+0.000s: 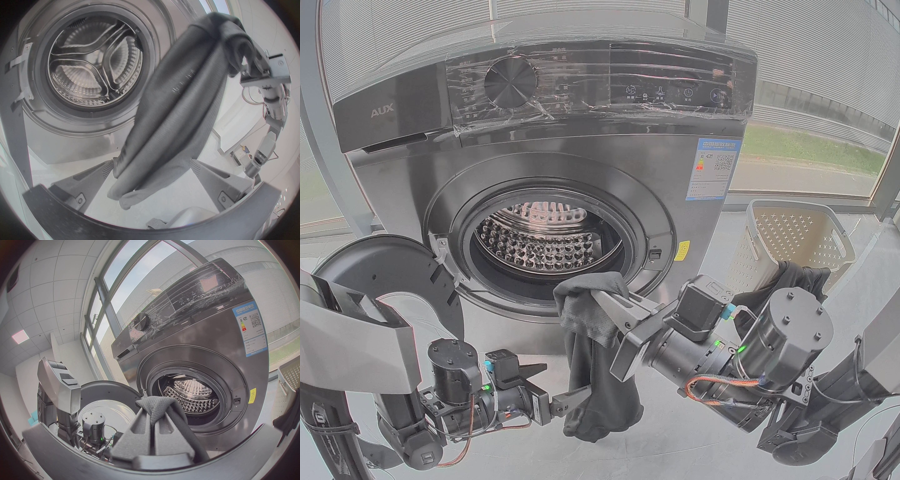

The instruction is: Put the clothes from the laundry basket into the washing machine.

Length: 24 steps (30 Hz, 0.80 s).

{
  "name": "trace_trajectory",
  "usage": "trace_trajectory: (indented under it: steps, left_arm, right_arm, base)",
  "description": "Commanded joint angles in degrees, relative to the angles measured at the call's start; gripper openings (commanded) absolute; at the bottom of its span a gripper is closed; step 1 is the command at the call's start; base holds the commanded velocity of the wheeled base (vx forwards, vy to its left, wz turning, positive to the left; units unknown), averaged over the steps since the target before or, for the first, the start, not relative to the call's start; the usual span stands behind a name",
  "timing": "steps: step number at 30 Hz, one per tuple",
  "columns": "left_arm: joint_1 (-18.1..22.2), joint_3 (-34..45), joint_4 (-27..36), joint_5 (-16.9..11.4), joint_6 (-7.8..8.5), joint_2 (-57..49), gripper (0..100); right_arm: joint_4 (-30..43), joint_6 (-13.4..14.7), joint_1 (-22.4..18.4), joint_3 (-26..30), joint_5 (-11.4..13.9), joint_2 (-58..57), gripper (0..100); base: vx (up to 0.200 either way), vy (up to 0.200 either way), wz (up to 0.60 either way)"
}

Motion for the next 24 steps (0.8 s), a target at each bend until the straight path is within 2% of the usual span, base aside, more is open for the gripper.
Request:
trace_trajectory:
  steps: [1, 8, 10, 14, 17, 24]
  left_arm:
    - [-1.4, 1.1, -0.5, -0.1, 0.01, 0.2, 100]
    - [-0.5, 0.4, -0.5, 0.0, 0.1, 0.3, 100]
    - [1.4, -0.1, -0.5, 0.0, 0.45, 0.3, 100]
    - [6.3, -1.5, -0.4, -0.1, 2.65, 0.3, 100]
    - [8.9, -2.9, -0.4, -0.2, 2.82, 0.3, 100]
    - [9.2, -5.0, -0.4, 0.1, 3.17, 3.0, 100]
  right_arm:
    - [-0.2, 0.0, -0.1, -1.0, 0.0, 0.9, 0]
    - [-0.4, 0.0, -0.1, -0.8, 0.0, 0.8, 0]
    - [-0.4, 0.1, -0.3, -0.4, 0.0, 0.7, 0]
    - [-0.5, 0.1, -0.6, 0.3, 0.0, 0.6, 0]
    - [-0.5, 0.1, -0.6, 0.2, 0.0, 0.6, 0]
    - [-1.1, 0.1, 0.2, 0.3, 0.1, 0.9, 0]
  base:
    - [0.0, 0.0, 0.0]
    - [0.0, 0.0, 0.0]
    - [0.0, 0.0, 0.0]
    - [0.0, 0.0, 0.0]
    - [0.0, 0.0, 0.0]
    - [0.0, 0.0, 0.0]
